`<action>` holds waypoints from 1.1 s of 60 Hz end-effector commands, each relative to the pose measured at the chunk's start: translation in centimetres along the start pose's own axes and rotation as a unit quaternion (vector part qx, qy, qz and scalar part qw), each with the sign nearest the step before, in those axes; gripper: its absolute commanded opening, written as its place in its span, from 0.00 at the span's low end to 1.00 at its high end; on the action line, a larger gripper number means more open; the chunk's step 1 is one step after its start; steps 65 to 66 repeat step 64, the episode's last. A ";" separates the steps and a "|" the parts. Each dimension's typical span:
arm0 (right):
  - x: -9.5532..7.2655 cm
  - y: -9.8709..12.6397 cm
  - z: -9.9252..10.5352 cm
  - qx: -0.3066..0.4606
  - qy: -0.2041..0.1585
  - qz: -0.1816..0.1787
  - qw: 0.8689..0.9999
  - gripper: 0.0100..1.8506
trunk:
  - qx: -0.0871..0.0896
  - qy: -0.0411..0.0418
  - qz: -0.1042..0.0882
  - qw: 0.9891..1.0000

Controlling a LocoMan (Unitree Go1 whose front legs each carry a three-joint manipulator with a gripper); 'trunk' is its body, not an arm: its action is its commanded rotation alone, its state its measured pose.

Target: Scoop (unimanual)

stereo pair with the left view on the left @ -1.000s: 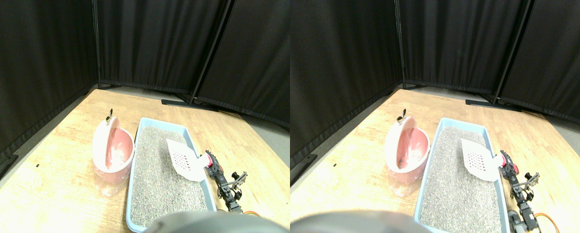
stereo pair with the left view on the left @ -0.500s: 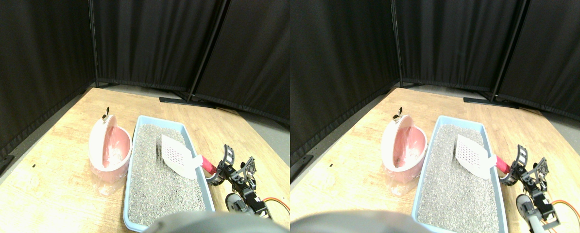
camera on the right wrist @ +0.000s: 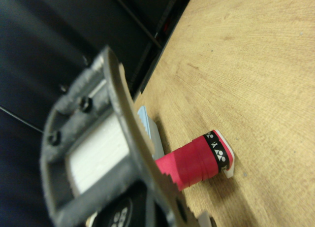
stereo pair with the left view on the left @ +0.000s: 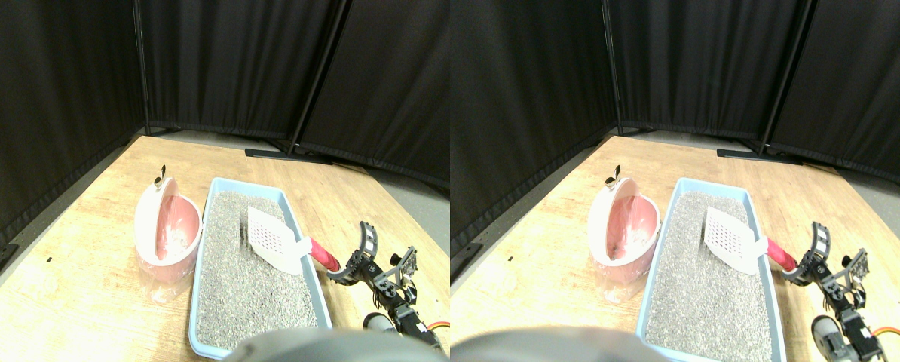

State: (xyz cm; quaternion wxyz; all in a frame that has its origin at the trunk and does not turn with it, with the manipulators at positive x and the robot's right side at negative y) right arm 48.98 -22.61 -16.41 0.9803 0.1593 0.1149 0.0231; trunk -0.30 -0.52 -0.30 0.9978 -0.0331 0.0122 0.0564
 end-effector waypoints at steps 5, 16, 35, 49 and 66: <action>-0.9 1.2 0.8 -0.008 -0.069 0.055 0.996 0.20 | -0.007 0.008 -0.007 1.000; -2.0 1.3 0.9 -0.036 -0.092 0.072 0.992 0.03 | -0.004 0.007 -0.013 1.000; -4.4 1.0 0.1 -0.093 -0.089 0.051 0.990 0.03 | 0.002 0.013 -0.034 0.999; -6.2 1.0 -0.5 -0.111 -0.081 0.040 0.990 0.03 | 0.003 0.015 -0.041 0.999; -7.3 1.0 -1.0 -0.112 -0.081 0.042 0.990 0.03 | 0.001 0.016 -0.044 0.999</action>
